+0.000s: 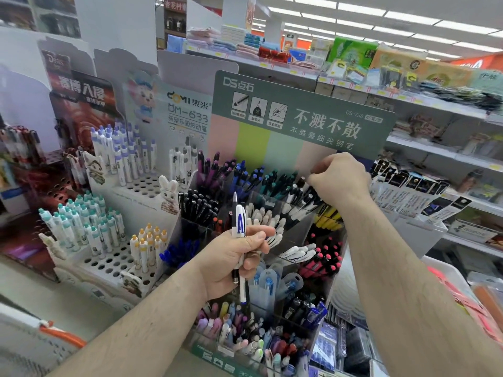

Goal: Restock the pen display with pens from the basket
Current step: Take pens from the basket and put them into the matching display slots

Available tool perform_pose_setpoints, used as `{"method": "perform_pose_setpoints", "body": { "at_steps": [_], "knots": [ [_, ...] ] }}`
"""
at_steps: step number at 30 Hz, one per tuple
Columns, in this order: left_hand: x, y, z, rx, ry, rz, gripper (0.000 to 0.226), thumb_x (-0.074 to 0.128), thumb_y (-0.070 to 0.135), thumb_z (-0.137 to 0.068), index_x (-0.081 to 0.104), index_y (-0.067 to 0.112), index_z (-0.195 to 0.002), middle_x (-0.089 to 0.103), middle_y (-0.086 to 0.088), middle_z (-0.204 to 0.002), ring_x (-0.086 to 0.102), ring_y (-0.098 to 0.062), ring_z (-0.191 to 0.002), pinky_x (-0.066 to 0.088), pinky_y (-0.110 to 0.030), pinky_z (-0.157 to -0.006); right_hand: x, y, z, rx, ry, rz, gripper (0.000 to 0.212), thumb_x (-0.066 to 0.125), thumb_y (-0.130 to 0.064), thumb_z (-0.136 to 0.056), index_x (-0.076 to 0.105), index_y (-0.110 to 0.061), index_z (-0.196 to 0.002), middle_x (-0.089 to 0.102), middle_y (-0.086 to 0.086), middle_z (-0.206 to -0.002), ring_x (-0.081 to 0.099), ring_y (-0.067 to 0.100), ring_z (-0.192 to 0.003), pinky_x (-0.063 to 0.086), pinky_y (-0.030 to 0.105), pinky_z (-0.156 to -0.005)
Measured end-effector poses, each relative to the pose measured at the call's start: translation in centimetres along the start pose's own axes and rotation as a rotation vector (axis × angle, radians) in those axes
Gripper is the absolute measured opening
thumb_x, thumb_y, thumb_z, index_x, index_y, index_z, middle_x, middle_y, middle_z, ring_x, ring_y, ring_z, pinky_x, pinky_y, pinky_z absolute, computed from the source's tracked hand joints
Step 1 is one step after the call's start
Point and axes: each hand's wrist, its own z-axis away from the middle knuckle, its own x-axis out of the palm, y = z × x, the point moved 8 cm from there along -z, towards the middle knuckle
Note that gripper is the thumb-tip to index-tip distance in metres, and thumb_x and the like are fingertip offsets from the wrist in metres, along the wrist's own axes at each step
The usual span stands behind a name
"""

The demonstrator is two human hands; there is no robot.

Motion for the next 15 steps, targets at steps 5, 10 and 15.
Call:
{"method": "perform_pose_setpoints", "body": {
  "at_steps": [5, 10, 15],
  "knots": [
    [0.2, -0.3, 0.1, -0.006, -0.009, -0.044, 0.023, 0.062, 0.02, -0.081, 0.072, 0.012, -0.099, 0.059, 0.001, -0.068, 0.038, -0.007, -0.044, 0.027, -0.018, -0.04, 1.3, 0.3, -0.6, 0.062, -0.082, 0.119, 0.009, 0.07, -0.023, -0.079, 0.063, -0.018, -0.076, 0.065, 0.009, -0.094, 0.047, 0.032, -0.109, 0.037, 0.045, -0.101],
    [0.5, -0.3, 0.5, -0.006, -0.011, -0.137, 0.019, 0.057, 0.016, -0.091, 0.068, 0.011, -0.105, 0.057, 0.002, -0.067, 0.039, -0.006, -0.043, 0.025, -0.019, -0.041, 0.8, 0.1, -0.1, 0.056, -0.129, 0.203, 0.014, 0.071, -0.03, -0.083, 0.064, -0.018, -0.082, 0.063, 0.006, -0.094, 0.044, 0.032, -0.112, 0.03, 0.044, -0.094],
    [0.2, -0.5, 0.9, -0.035, 0.017, -0.237, 0.014, 0.054, 0.013, -0.098, 0.066, 0.009, -0.101, 0.055, 0.004, -0.063, 0.036, -0.006, -0.043, 0.024, -0.019, -0.041, -0.7, -3.2, 5.7, -0.158, 0.074, -0.194, 0.008, 0.068, -0.029, -0.084, 0.074, -0.024, -0.086, 0.07, -0.008, -0.083, 0.064, 0.016, -0.087, 0.05, 0.029, -0.081]
  ]
}}
